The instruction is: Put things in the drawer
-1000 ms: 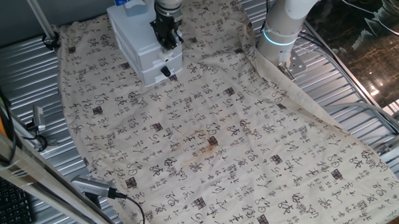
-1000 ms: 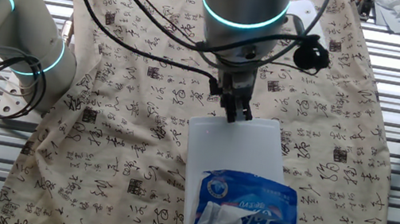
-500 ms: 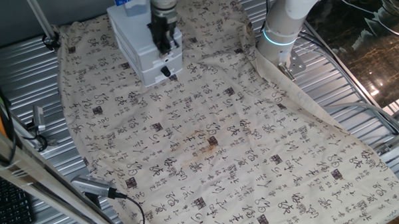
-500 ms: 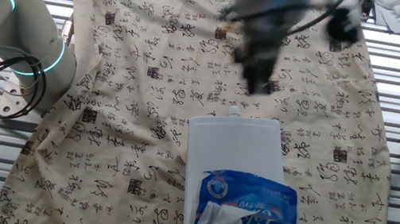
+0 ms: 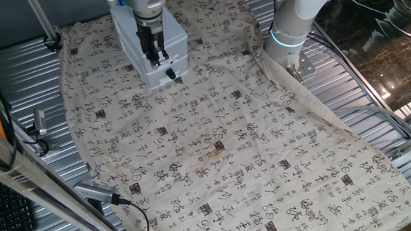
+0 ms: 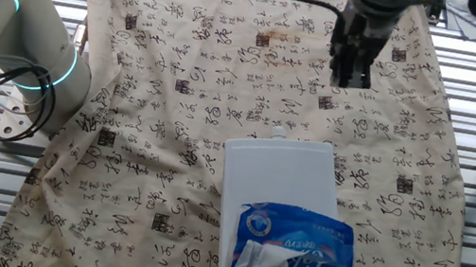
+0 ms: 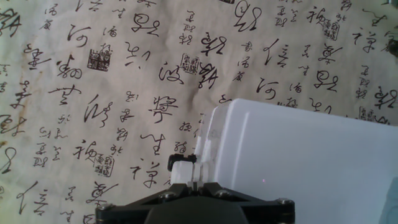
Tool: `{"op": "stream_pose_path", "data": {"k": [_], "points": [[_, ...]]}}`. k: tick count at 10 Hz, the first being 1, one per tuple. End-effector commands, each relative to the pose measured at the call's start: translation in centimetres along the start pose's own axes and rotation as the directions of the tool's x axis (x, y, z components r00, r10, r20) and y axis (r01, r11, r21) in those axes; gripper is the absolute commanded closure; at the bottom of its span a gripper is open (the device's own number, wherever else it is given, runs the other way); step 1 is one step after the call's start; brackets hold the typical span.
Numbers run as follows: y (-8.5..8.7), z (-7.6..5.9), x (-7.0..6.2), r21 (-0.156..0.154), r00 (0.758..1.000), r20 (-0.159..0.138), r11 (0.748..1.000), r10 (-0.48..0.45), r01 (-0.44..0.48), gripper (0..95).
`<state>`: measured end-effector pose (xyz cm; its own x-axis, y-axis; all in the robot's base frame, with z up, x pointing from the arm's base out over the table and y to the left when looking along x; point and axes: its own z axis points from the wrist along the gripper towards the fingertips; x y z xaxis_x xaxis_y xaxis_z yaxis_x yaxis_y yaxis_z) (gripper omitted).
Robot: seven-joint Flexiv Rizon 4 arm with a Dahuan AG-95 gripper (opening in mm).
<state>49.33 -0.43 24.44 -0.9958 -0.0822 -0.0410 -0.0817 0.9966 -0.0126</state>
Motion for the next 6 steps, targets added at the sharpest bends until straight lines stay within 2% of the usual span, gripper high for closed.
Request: {"op": "stream_pose_path", "data": {"k": [1,6], "points": [[0.04,-0.02,0.16,0.001,0.999,0.015,1.0,-0.031,0.031,95.0],[-0.02,0.26,0.1,-0.004,0.999,0.008,0.999,-0.041,0.041,95.0]]}}
